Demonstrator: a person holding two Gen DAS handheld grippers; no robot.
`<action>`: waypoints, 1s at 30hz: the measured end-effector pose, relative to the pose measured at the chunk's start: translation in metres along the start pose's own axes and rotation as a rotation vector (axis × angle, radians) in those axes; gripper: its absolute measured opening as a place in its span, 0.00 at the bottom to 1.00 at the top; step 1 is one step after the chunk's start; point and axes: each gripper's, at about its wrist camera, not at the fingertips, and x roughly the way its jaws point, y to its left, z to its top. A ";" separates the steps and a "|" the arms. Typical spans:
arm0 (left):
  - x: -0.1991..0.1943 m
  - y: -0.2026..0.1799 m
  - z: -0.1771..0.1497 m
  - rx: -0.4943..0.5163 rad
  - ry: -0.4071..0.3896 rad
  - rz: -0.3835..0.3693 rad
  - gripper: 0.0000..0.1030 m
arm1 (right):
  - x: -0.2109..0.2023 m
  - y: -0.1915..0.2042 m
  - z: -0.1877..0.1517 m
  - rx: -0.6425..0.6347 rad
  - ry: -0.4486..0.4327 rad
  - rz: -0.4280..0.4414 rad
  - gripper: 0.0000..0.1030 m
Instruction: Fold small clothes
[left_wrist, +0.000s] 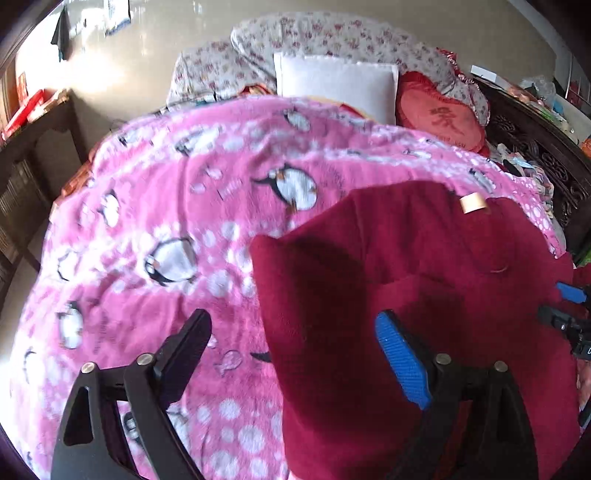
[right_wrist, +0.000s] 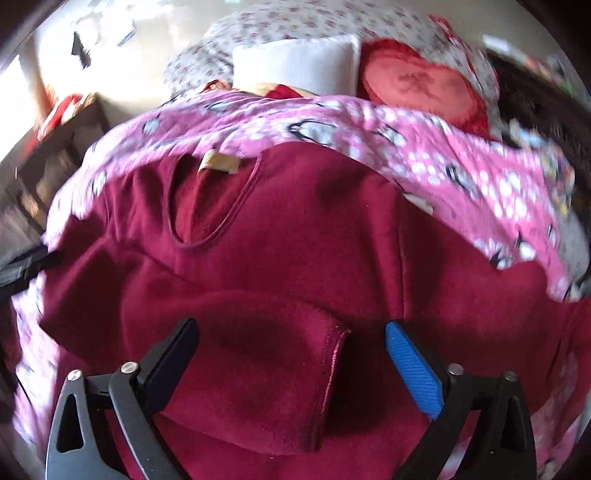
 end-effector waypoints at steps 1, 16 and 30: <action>0.007 0.002 -0.001 -0.009 0.025 -0.008 0.37 | -0.004 0.002 0.000 -0.030 -0.018 -0.003 0.44; -0.011 0.004 0.018 -0.064 -0.061 -0.099 0.09 | -0.037 -0.031 0.037 0.072 -0.212 -0.036 0.07; -0.027 0.018 -0.004 -0.102 -0.063 -0.058 0.58 | -0.037 -0.024 0.006 0.047 -0.116 -0.087 0.61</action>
